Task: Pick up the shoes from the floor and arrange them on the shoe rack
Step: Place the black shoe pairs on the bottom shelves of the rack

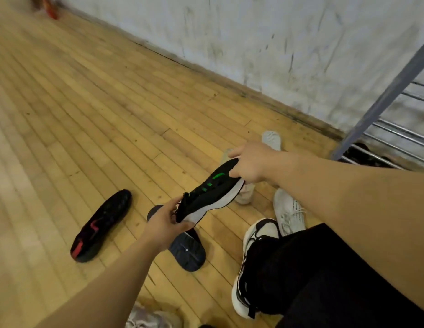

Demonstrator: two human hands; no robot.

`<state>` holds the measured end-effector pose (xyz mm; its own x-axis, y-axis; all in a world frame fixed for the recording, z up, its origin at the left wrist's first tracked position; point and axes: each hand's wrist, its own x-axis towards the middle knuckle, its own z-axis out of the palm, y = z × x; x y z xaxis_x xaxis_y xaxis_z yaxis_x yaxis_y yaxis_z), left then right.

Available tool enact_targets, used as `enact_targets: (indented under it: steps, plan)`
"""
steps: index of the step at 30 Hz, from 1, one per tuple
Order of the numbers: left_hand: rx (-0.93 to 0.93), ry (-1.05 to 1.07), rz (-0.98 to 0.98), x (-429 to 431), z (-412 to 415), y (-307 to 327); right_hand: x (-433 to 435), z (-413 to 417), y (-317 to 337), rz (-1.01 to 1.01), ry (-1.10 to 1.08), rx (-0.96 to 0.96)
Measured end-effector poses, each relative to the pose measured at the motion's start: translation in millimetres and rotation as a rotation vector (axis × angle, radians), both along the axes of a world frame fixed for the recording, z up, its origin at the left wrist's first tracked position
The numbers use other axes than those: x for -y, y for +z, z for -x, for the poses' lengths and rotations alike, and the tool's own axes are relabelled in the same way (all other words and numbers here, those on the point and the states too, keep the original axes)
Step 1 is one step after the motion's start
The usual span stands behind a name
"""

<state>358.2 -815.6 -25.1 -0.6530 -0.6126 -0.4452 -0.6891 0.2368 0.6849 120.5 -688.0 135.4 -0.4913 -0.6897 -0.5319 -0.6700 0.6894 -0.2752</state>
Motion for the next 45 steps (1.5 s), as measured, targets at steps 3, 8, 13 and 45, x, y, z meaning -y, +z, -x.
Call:
enact_targets:
  steps: [3,8,13,45]
  plan:
    - [0.104,0.096,0.061,3,-10,-31,14,-2,-9,0.049,0.054,-0.032]
    - [0.268,0.218,-0.025,-11,-21,-74,39,-1,-22,-0.021,0.213,-0.079]
    - [0.346,0.237,-0.105,-37,-8,-100,53,-1,-28,-0.122,0.393,-0.106]
    - [-0.569,-0.086,-0.683,-80,132,186,-191,91,160,0.201,-0.277,-0.199]
